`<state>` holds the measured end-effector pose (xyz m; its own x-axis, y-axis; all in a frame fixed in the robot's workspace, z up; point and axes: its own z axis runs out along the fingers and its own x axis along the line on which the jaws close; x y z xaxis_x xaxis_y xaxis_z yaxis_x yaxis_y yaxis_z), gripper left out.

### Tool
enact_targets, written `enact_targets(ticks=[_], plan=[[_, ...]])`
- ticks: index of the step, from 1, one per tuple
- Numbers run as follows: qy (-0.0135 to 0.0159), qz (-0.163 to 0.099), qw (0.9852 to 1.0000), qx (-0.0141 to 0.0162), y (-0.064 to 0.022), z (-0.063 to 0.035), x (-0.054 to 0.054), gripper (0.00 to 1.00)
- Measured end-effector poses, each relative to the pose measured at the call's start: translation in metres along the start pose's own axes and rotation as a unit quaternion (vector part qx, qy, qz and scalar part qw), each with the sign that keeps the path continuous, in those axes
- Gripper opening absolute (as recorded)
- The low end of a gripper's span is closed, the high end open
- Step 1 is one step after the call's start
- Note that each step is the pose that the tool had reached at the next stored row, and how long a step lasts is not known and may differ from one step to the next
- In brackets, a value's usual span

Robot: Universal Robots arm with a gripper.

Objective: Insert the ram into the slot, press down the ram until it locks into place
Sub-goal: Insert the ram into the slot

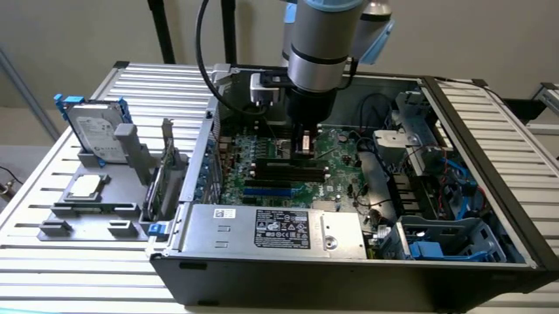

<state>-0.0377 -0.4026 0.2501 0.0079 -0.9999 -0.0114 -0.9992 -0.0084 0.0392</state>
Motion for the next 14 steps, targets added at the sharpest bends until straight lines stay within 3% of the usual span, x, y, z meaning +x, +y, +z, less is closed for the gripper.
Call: enact_targets(ticks=[3,9,12,14], plan=[[0.0042,0.000,1.0000,-0.0001,-0.0001,0.0028,0.0000,0.13],[0.0065,0.000,1.0000,-0.0001,-0.0002,0.0046,-0.0001,0.13],[0.0102,0.000,0.9999,-0.0011,-0.0002,0.0059,-0.0005,0.13],[0.0112,0.000,0.9999,-0.0015,-0.0003,0.0068,-0.0009,0.13]])
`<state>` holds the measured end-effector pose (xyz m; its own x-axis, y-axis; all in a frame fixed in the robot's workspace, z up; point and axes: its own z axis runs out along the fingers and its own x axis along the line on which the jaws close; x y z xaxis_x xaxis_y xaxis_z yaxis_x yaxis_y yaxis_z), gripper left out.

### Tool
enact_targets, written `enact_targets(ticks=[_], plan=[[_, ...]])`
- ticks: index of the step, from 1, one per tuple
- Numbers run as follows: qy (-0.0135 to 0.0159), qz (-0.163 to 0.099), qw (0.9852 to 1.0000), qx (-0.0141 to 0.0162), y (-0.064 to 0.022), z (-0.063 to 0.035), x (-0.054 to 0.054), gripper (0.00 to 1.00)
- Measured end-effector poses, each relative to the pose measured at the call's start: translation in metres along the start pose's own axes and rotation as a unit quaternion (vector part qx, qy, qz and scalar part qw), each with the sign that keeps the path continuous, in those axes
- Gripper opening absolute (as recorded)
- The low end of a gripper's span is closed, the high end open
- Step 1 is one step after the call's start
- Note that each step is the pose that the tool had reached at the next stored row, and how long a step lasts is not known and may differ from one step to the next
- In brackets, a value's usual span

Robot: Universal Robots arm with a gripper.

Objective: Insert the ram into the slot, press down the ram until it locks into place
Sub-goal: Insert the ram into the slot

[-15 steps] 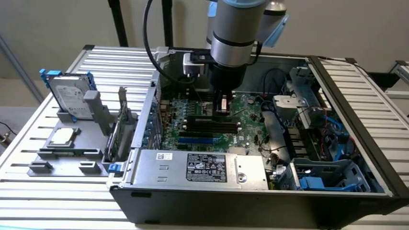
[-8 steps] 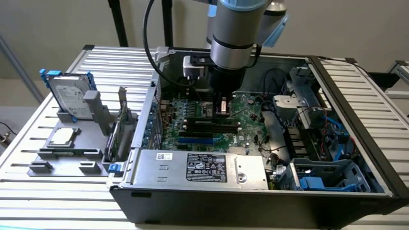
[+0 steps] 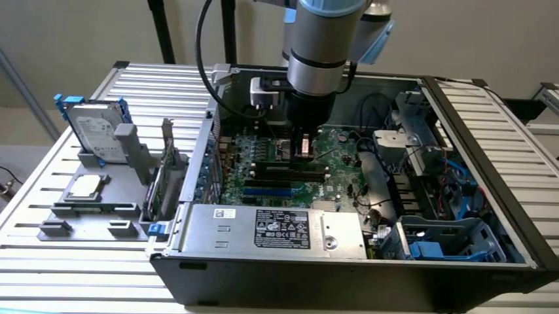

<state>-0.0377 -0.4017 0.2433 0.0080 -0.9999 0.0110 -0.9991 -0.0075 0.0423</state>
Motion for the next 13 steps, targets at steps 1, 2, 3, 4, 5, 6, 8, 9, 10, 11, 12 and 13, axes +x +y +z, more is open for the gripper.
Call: enact_targets(ticks=[1,2,3,4,5,6,8,9,10,11,12,13], plan=[[0.0000,0.000,1.0000,-0.0002,-0.0001,0.0004,-0.0002,0.13],[0.0001,0.000,1.0000,-0.0004,-0.0002,0.0009,-0.0005,0.13],[0.0000,0.001,1.0000,-0.0006,-0.0003,0.0012,-0.0008,0.13],[-0.0001,0.002,1.0000,-0.0008,-0.0004,0.0015,-0.0012,0.13],[-0.0002,0.003,1.0000,-0.0010,-0.0005,0.0018,-0.0015,0.13],[-0.0002,0.005,1.0000,-0.0012,-0.0007,0.0020,-0.0018,0.13],[-0.0001,0.007,1.0000,-0.0016,-0.0009,0.0025,-0.0022,0.13],[-0.0001,0.007,1.0000,-0.0016,-0.0010,0.0026,-0.0023,0.13],[-0.0001,0.007,1.0000,-0.0017,-0.0010,0.0025,-0.0024,0.13],[-0.0001,0.008,1.0000,-0.0017,-0.0010,0.0025,-0.0024,0.13],[-0.0001,0.008,1.0000,-0.0017,-0.0010,0.0026,-0.0024,0.13],[0.0000,0.008,1.0000,-0.0017,-0.0010,0.0027,-0.0024,0.13]])
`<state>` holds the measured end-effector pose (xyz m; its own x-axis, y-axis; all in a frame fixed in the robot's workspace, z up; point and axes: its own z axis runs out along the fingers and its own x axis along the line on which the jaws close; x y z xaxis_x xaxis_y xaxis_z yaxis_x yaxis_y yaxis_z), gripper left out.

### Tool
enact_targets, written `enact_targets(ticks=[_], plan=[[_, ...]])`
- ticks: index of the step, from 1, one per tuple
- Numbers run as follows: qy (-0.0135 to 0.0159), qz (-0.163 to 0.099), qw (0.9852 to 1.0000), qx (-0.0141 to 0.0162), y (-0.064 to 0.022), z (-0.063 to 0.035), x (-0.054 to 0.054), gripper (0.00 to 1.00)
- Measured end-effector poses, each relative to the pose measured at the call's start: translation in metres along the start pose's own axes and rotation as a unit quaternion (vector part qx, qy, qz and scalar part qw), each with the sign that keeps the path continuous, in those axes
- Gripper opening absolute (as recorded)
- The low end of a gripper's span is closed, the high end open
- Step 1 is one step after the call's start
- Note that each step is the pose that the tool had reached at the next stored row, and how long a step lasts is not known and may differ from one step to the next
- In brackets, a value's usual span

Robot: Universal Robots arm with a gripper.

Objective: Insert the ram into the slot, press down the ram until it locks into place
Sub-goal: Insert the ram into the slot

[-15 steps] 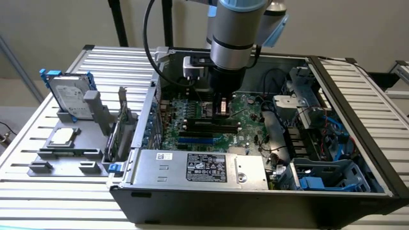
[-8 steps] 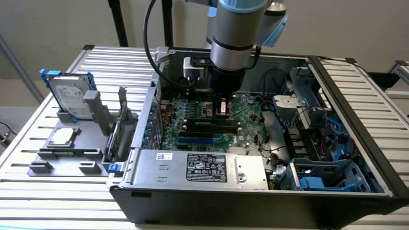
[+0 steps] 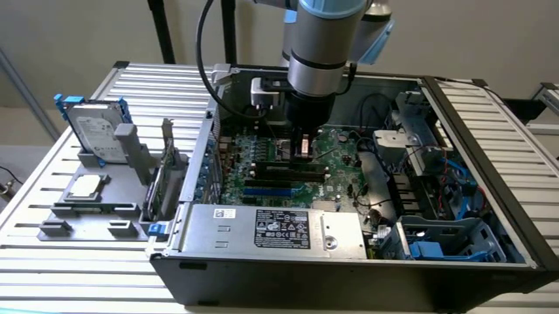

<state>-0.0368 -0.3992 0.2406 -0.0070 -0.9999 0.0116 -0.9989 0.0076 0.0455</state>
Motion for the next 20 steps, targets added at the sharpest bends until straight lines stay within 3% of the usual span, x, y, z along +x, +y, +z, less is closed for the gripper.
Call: enact_targets(ticks=[11,20], plan=[[0.0017,0.001,1.0000,0.0000,-0.0001,0.0033,-0.0001,0.13],[0.0014,0.005,1.0000,0.0000,-0.0002,0.0056,-0.0006,0.13]])
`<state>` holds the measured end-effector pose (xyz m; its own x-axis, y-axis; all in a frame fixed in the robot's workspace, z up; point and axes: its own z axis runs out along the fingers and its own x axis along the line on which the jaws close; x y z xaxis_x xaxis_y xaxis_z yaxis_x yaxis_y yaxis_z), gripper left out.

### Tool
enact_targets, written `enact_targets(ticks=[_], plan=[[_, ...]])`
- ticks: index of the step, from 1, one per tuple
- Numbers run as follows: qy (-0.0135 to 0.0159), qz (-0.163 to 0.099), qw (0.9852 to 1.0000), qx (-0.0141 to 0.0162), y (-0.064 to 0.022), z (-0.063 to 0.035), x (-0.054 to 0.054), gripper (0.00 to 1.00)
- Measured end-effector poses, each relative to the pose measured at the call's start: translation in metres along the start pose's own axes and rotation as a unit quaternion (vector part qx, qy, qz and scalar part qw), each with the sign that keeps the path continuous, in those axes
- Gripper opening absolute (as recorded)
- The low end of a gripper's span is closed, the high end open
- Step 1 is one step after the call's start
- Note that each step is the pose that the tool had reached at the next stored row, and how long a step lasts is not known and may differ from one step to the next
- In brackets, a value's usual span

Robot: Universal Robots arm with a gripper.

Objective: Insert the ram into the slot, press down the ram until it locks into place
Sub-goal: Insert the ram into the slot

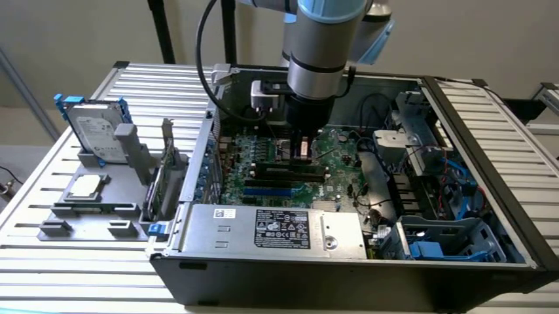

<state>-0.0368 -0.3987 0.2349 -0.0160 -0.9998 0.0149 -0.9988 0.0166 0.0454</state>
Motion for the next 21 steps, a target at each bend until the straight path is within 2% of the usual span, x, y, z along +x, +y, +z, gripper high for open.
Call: enact_targets(ticks=[21], plan=[[-0.0001,0.002,1.0000,0.0000,-0.0011,0.0044,-0.0015,0.13]])
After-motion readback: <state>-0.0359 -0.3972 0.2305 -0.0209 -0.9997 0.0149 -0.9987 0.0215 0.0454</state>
